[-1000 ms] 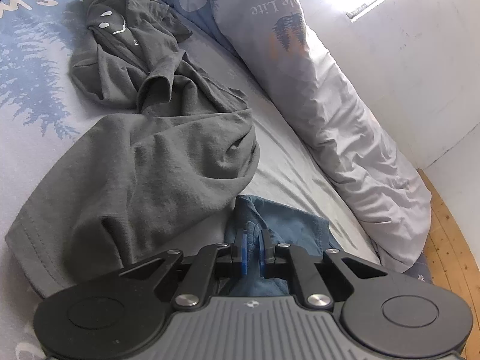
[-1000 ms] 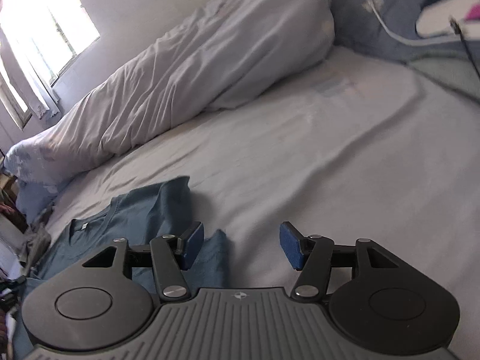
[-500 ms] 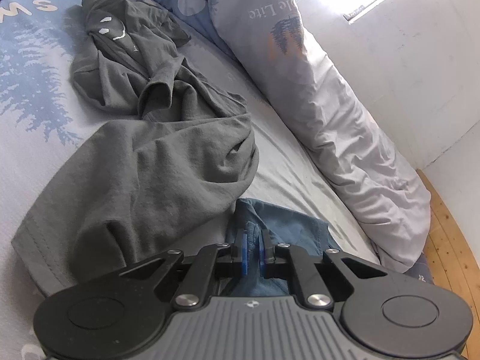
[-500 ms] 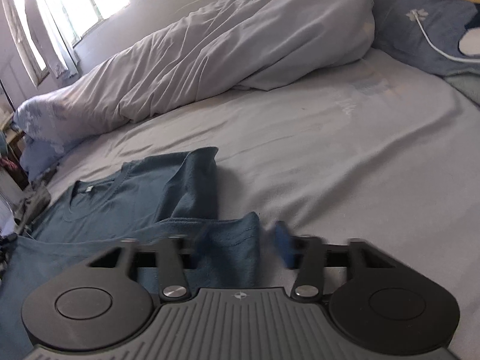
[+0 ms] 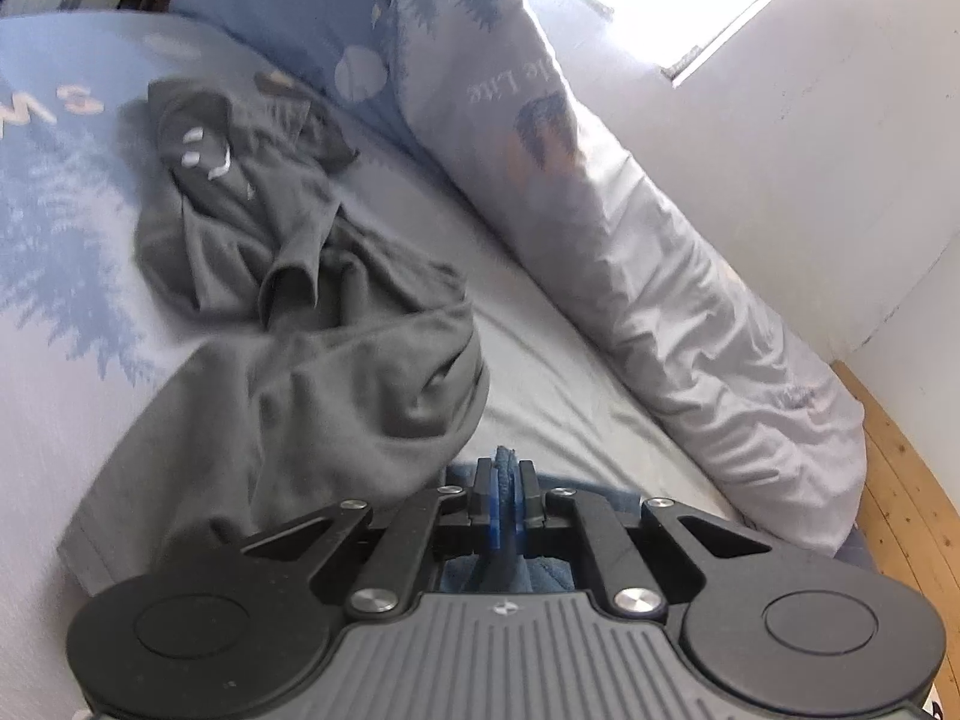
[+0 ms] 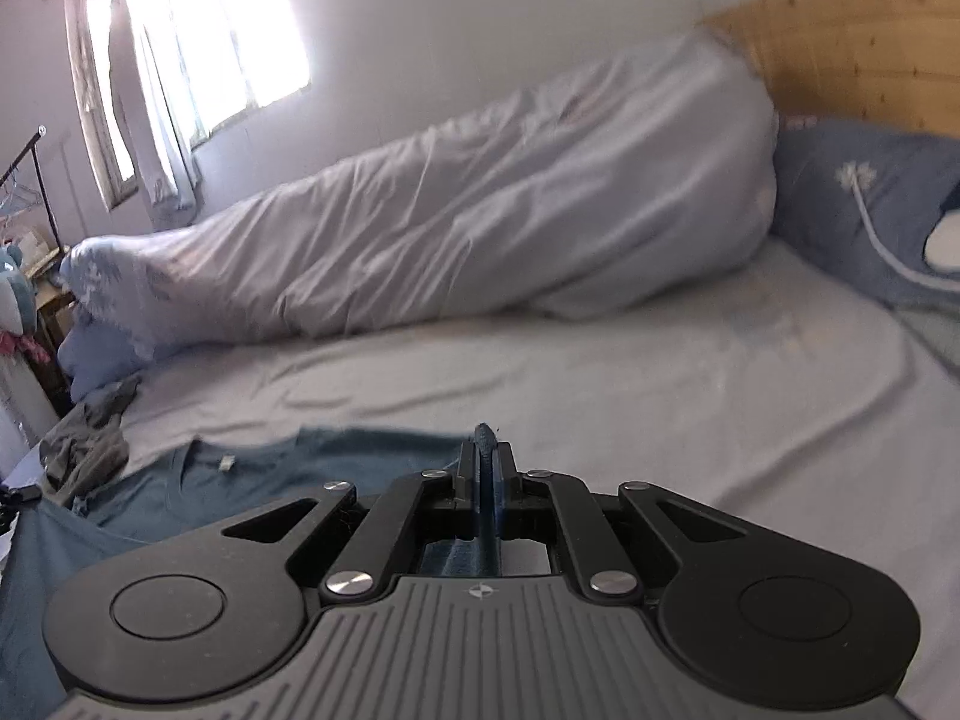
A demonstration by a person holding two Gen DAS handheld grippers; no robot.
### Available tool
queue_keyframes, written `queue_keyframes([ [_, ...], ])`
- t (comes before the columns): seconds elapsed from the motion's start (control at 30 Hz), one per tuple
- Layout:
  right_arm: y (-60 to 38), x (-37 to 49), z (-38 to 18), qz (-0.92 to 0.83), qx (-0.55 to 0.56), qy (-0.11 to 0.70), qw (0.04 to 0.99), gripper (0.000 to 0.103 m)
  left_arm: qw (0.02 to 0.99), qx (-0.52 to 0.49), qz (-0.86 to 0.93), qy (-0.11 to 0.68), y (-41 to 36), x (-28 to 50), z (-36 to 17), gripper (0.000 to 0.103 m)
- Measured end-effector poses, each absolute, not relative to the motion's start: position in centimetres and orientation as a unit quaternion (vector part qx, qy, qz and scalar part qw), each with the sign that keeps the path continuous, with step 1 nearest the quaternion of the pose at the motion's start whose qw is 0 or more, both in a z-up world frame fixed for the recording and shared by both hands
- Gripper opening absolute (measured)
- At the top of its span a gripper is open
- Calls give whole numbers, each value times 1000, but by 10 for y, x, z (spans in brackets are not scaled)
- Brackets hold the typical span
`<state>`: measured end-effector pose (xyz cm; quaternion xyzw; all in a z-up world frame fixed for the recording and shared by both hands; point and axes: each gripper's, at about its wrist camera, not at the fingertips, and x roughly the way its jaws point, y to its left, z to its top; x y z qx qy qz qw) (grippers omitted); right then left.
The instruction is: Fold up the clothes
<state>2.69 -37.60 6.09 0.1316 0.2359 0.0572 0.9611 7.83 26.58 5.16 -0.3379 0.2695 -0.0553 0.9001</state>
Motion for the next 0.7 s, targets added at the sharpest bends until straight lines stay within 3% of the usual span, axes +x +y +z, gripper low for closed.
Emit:
queue_keyframes([
  [0.43, -370, 74, 85, 48, 76, 218, 972, 2, 924, -291, -31, 244, 258, 117, 91, 2],
  [0.7, -368, 129, 92, 45, 56, 222, 972, 2, 928, -267, -8, 258, 252, 175, 87, 2],
])
